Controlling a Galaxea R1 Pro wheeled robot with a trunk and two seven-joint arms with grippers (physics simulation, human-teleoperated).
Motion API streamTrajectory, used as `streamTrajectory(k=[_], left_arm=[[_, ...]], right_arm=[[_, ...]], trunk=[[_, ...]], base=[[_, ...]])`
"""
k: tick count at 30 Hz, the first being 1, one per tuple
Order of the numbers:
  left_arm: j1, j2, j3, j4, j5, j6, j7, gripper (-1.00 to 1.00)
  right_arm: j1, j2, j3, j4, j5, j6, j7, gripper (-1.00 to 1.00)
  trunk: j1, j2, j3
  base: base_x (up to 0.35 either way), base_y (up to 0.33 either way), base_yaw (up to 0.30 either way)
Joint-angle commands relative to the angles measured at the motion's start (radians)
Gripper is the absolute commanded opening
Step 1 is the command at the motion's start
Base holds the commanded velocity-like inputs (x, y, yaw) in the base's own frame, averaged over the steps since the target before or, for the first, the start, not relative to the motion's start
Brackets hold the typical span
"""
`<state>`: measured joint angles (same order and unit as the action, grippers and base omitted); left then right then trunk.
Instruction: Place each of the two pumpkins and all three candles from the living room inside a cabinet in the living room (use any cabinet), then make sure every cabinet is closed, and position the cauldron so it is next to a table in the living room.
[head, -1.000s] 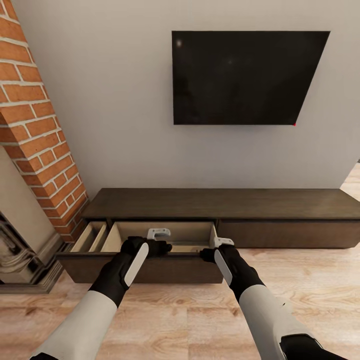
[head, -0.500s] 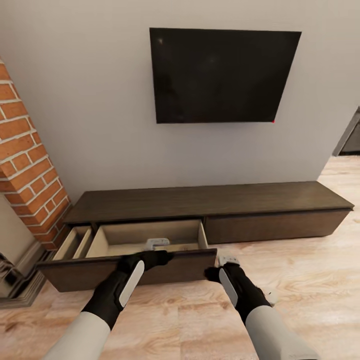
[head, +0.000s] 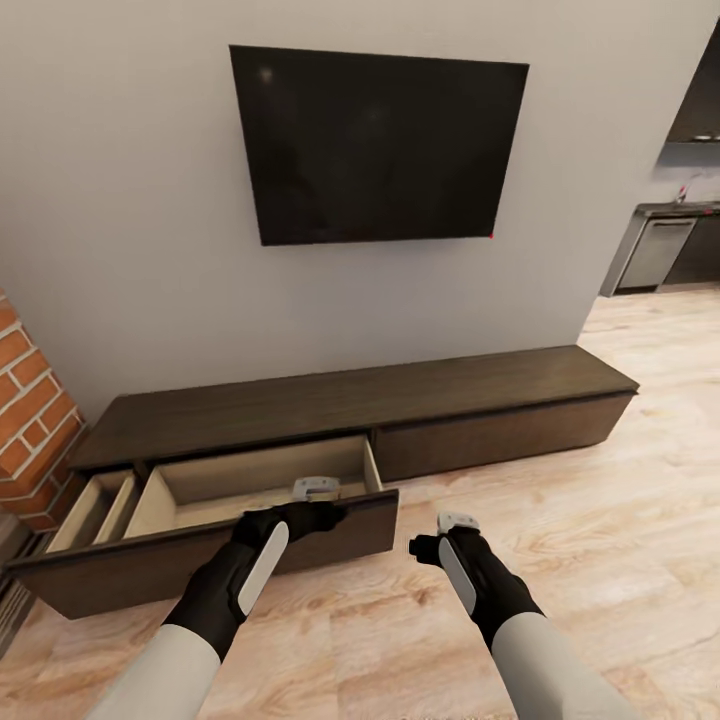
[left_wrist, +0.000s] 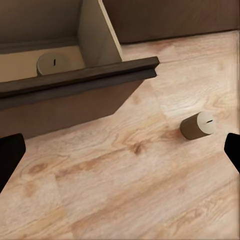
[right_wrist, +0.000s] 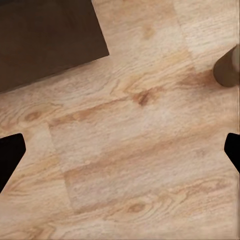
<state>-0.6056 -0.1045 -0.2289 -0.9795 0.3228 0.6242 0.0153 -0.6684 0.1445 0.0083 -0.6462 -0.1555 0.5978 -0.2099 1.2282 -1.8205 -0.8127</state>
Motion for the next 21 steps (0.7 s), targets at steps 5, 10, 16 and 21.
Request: streamTrajectory(k=[5, 10, 16, 21], left_arm=[[0.000, 0.000, 0.000, 0.004, 0.002, 0.004, 0.002, 1.00], [0.000, 0.000, -0.001, 0.006, 0.000, 0.003, 0.003, 1.00], [0.000, 0.000, -0.001, 0.007, -0.002, 0.003, 0.009, 1.00], [0.000, 0.000, -0.001, 0.008, -0.003, 0.003, 0.017, 1.00]], right_arm=[[0.000, 0.000, -0.002, -0.001, -0.010, 0.002, -0.008, 1.00], [0.000, 0.000, -0.005, -0.001, -0.009, 0.001, -0.008, 1.00], [0.000, -0.001, -0.006, -0.001, -0.009, 0.001, -0.008, 1.00], [0.000, -0.002, -0.007, -0.001, -0.010, 0.000, -0.008, 1.00]], trunk=[[0.000, 0.000, -0.002], [0.000, 0.000, -0.002], [0.000, 0.000, -0.001], [0.000, 0.000, 0.001]], base=[[0.000, 0.000, -0.271], [0.000, 0.000, -0.271], [0.000, 0.000, -0.274], [0.000, 0.000, -0.276]])
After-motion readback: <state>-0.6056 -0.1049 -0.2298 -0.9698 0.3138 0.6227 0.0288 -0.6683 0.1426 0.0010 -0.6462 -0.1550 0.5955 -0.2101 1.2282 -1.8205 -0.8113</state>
